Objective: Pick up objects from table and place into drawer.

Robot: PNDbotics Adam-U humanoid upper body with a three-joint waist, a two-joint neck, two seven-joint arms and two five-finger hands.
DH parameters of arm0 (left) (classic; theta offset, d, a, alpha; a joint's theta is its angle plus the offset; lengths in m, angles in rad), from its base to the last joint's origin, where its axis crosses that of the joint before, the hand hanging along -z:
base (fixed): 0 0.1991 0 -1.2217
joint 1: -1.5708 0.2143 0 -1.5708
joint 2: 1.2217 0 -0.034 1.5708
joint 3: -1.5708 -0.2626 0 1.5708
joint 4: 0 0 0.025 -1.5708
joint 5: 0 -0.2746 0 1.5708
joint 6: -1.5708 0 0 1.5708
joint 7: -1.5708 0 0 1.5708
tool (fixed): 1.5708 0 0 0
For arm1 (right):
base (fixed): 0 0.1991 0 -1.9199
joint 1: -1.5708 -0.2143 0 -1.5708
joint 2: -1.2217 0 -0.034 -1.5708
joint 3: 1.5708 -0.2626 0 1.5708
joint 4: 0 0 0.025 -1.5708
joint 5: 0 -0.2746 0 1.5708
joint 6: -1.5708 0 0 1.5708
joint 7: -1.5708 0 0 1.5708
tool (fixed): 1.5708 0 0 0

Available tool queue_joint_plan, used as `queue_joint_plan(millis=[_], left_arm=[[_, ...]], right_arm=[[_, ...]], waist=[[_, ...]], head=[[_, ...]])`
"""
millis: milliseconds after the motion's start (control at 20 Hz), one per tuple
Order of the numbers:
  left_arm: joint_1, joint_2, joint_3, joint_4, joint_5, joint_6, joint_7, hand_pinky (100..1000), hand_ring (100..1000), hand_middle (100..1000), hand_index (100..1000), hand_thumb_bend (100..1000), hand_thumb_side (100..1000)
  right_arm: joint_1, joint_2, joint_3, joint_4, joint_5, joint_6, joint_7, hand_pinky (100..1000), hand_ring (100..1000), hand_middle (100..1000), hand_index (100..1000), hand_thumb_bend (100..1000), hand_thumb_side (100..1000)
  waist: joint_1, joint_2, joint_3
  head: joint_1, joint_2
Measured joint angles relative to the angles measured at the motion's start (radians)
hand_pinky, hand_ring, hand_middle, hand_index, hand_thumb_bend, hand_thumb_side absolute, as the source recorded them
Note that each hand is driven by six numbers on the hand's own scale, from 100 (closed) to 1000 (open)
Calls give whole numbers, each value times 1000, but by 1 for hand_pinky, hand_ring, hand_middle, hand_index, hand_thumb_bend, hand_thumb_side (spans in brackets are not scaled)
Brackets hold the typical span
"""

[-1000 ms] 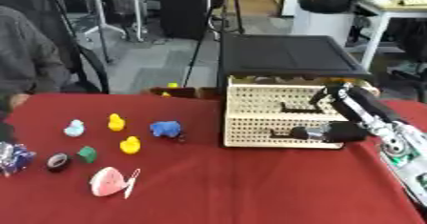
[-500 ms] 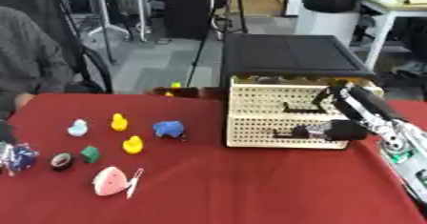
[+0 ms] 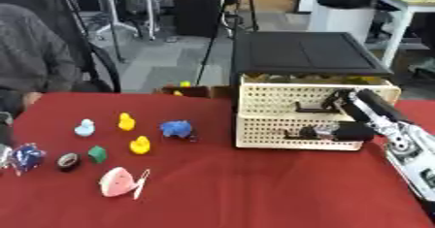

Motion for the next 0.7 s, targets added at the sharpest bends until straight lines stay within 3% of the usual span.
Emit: queue_joint_plan(millis=[700], left_arm=[[-2,0,0,0,0,-1,-2,633,569,576,780,100,225]], right_arm=[[8,9,-2,6,4,-9,10,100,100,100,618,1000,702]], waist=[[-2,0,0]], head=[[-1,0]])
